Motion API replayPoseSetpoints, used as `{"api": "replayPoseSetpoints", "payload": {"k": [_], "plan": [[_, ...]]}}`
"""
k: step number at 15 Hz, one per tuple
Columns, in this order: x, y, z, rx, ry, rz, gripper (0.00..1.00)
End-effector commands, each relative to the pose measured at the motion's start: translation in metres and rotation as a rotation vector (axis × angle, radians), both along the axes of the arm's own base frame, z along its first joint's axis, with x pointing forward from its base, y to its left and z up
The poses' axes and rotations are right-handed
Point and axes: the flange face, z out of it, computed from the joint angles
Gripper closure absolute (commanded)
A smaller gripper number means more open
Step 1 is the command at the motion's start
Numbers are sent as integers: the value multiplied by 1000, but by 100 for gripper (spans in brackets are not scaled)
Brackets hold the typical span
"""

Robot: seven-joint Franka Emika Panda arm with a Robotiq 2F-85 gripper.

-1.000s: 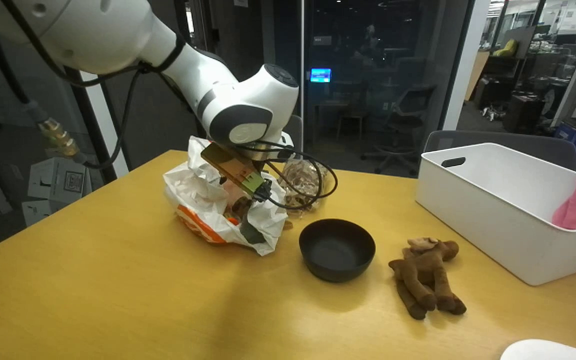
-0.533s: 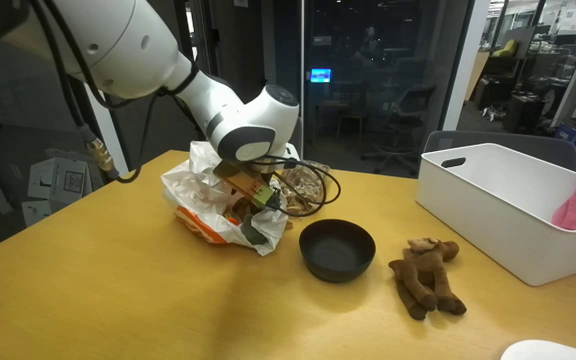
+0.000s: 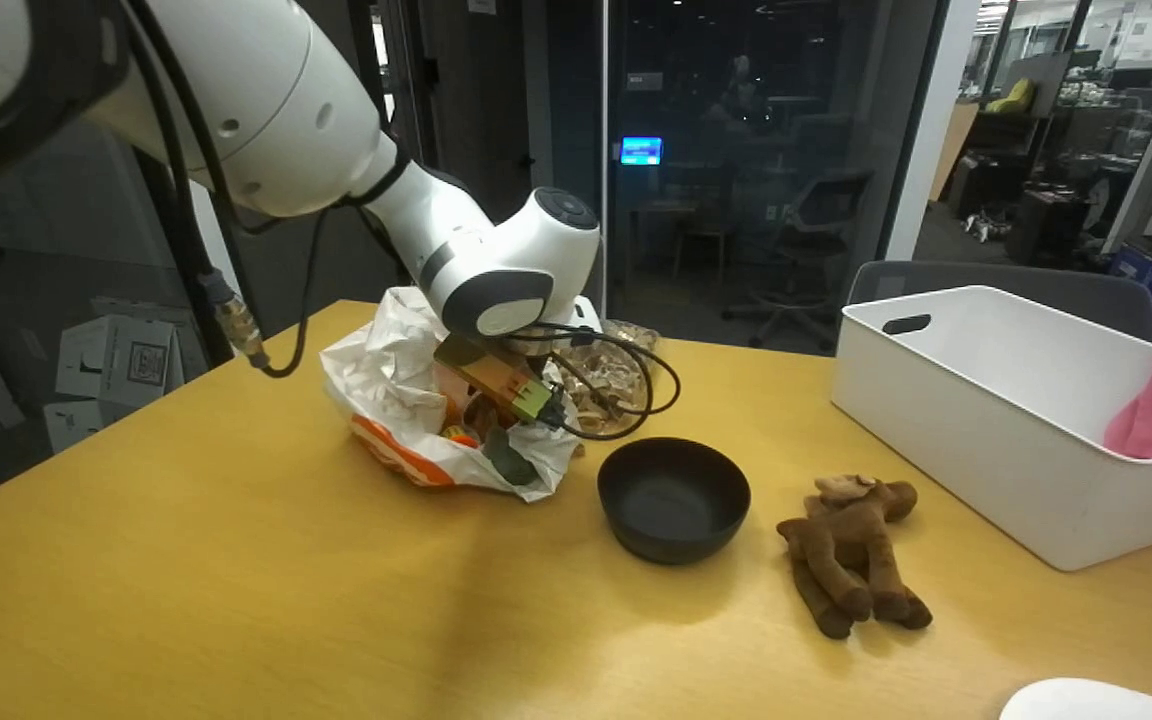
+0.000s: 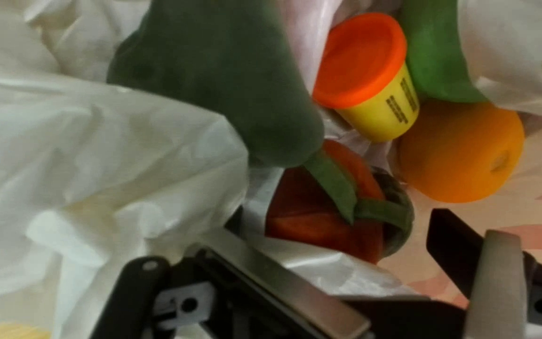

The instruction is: Remove the beetroot plushy from the plastic

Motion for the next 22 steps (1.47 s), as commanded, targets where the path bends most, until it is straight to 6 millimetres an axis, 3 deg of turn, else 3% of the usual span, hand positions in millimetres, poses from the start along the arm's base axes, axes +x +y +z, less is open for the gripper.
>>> {"api": "replayPoseSetpoints", "payload": {"k": [1, 4, 8, 9, 11, 18, 20, 22], "plan": [[4, 16, 9, 48, -2, 17, 0], [-2, 26, 15, 10, 14, 36, 0], [-6, 31, 5, -8, 92, 79, 0], [-7, 30, 4, -22, 98, 85, 25], [-7, 30, 6, -42, 101, 102, 34], [-6, 25, 11, -128, 80, 144, 88], [-6, 24, 17, -127, 74, 141, 93], [-7, 25, 32, -121, 65, 141, 92]]}}
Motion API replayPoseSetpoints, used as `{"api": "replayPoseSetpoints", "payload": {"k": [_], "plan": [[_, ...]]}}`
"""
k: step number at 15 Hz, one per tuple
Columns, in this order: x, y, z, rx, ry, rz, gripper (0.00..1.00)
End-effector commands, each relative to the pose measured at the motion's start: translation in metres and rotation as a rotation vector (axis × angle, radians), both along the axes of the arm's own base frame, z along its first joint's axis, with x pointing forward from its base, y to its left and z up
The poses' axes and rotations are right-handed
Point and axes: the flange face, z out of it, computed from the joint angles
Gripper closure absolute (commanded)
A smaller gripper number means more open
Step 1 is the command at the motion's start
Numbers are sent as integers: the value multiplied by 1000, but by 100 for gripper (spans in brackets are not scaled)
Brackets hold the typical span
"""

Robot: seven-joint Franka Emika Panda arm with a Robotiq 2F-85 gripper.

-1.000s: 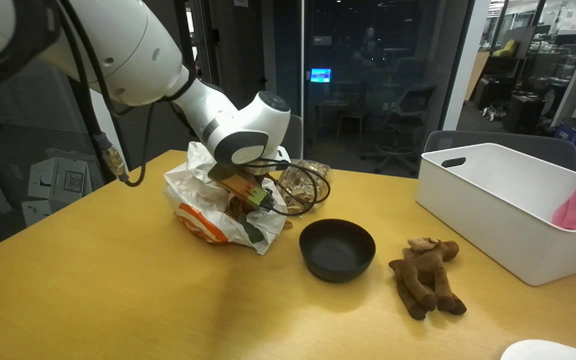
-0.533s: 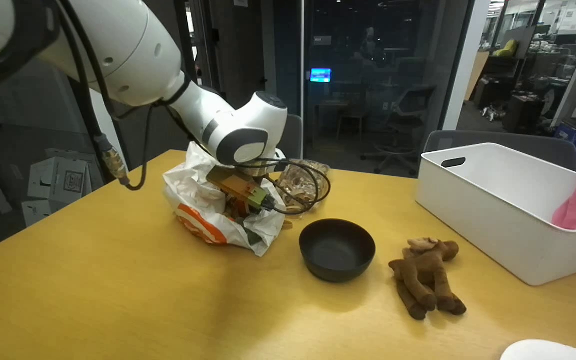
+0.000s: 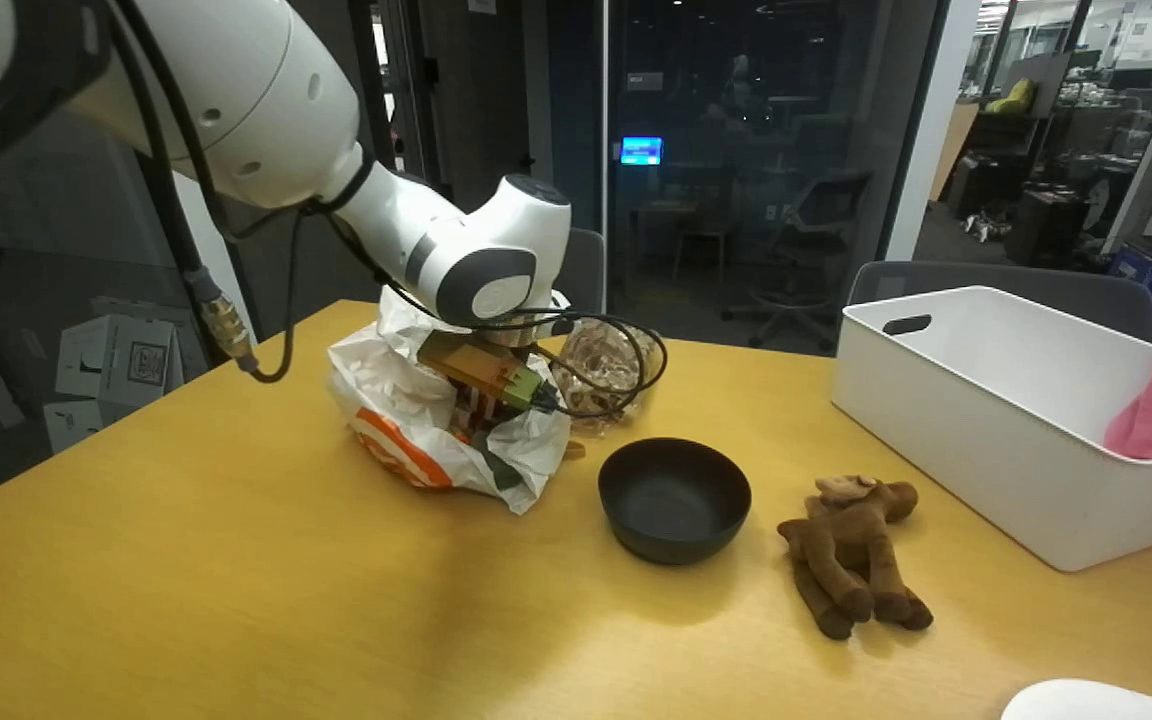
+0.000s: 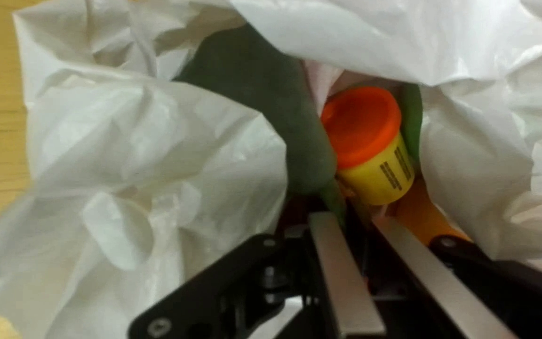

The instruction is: Remove the beetroot plushy from the plastic

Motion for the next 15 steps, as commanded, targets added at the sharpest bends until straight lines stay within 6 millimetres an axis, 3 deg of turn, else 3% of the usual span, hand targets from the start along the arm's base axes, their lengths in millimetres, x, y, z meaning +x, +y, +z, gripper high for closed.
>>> {"api": "replayPoseSetpoints", "payload": {"k": [1, 7, 12, 15], "plan": [[-3, 2, 37, -15, -26, -6, 91], [-23, 8, 122, 15, -10, 3, 92], [-55, 14, 203, 52, 72, 73, 91], [-78, 5, 243, 25, 104, 56, 91]]}}
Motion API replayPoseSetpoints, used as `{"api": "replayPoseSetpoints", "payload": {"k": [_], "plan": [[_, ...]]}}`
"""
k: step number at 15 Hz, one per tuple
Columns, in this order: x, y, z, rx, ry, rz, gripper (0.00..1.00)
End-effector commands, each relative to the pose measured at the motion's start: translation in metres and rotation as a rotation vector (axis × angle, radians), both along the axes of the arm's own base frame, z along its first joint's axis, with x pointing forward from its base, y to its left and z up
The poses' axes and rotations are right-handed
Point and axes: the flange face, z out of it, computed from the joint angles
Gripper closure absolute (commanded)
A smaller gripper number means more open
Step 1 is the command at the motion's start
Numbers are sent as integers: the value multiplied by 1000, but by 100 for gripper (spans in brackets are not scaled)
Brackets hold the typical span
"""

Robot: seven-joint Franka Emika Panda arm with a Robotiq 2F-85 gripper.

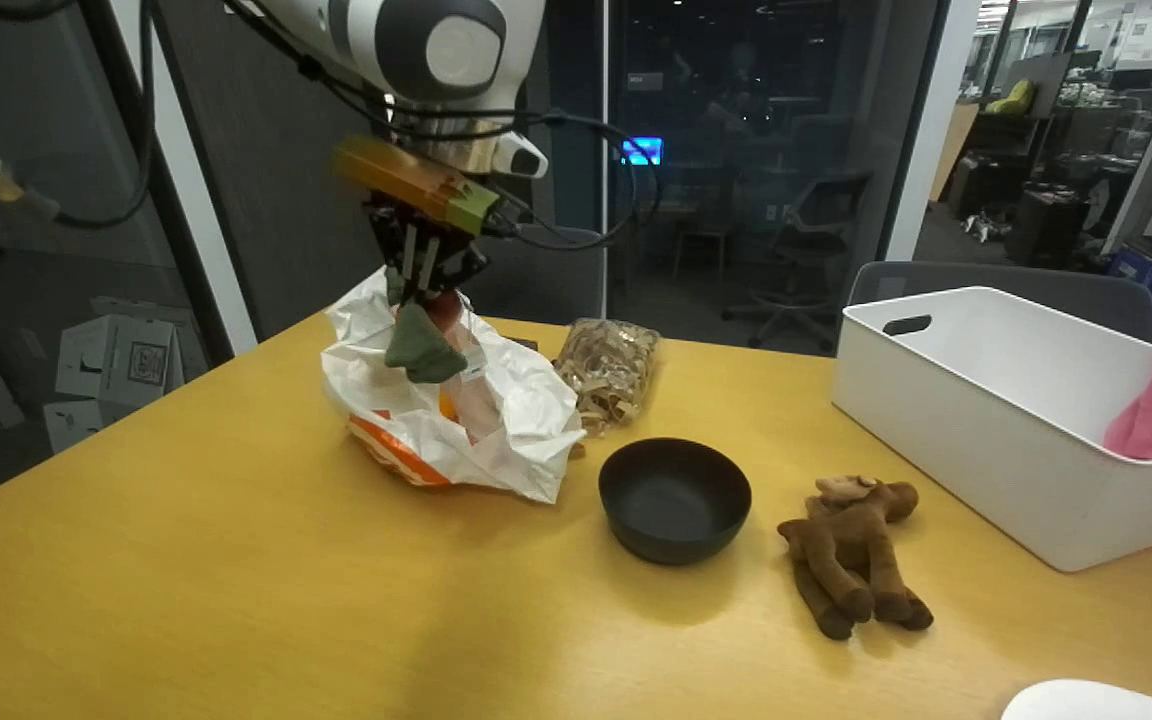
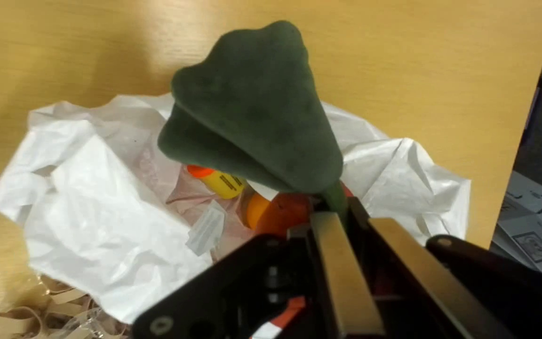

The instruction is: Remove the beetroot plushy from the plastic

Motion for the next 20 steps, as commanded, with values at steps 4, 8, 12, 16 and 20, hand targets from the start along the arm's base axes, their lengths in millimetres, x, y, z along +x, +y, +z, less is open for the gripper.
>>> {"api": "replayPoseSetpoints", "payload": {"k": [4, 8, 12, 16, 20], "plan": [[-54, -36, 74, -69, -5, -139, 91], [-83, -82, 86, -149, -50, -344, 92], [-99, -120, 68, -278, -55, -511, 91], [-92, -143, 33, -422, -48, -579, 91], [-92, -131, -4, -362, 52, -569, 91]]}}
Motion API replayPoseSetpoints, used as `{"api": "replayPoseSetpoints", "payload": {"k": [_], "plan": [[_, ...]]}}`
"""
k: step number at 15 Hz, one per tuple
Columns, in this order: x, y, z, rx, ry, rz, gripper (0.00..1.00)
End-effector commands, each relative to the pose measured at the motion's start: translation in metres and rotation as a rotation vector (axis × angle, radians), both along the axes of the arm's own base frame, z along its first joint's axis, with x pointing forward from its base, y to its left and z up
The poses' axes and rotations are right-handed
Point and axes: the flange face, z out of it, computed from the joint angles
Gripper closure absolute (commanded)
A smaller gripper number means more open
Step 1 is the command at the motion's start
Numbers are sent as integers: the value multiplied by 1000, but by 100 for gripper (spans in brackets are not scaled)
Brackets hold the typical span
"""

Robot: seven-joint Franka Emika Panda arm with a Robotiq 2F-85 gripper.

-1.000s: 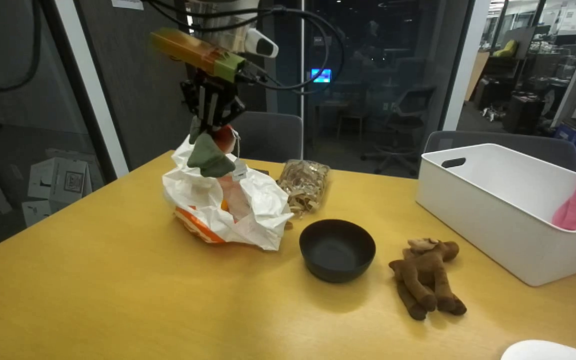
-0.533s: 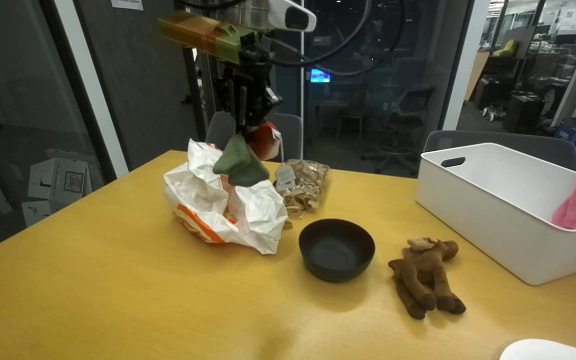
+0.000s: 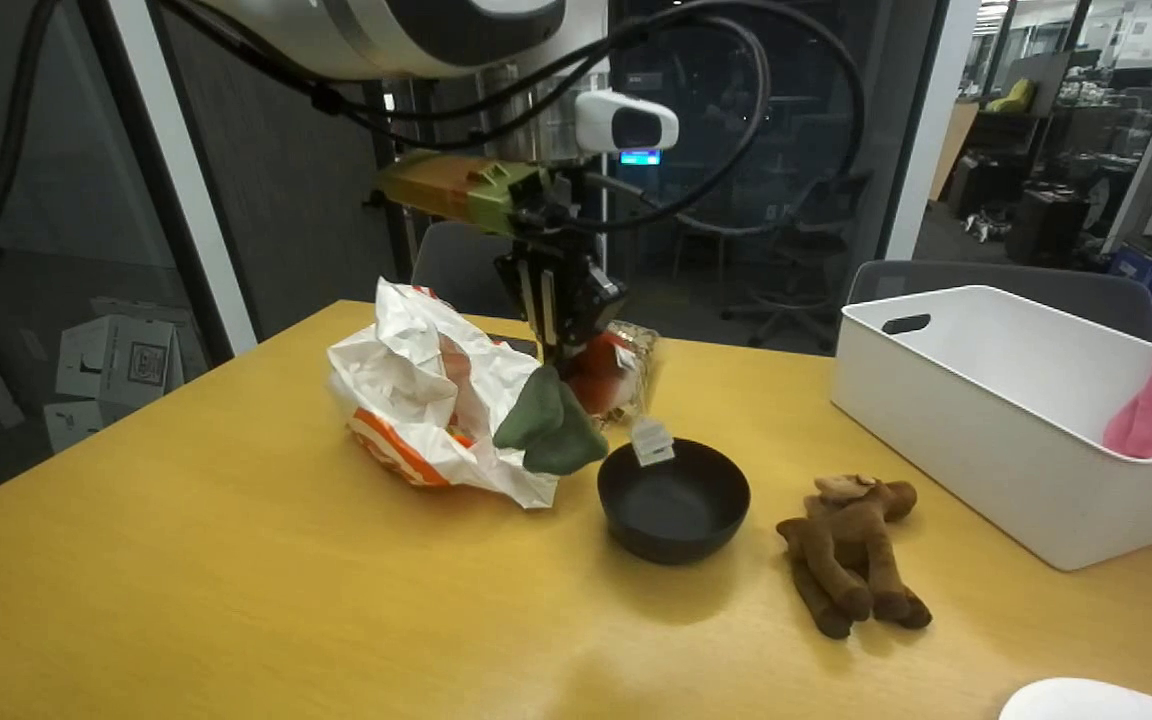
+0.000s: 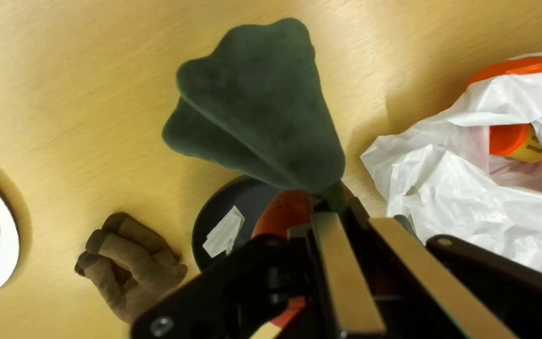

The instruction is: Remove the beetroot plushy from the plastic

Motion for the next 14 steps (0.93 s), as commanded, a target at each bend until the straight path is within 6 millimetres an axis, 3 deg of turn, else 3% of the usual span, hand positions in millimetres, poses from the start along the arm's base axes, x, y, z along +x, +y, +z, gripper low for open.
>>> {"api": "replayPoseSetpoints", "payload": {"k": [1, 4, 6, 10, 14], "plan": [[1, 13, -20, 58, 27, -7, 91], [5, 19, -38, 94, 58, -2, 90], [7, 20, -45, 103, 72, -7, 61], [12, 29, -42, 181, 43, 0, 32], [29, 66, -14, 209, -23, 107, 3]]}}
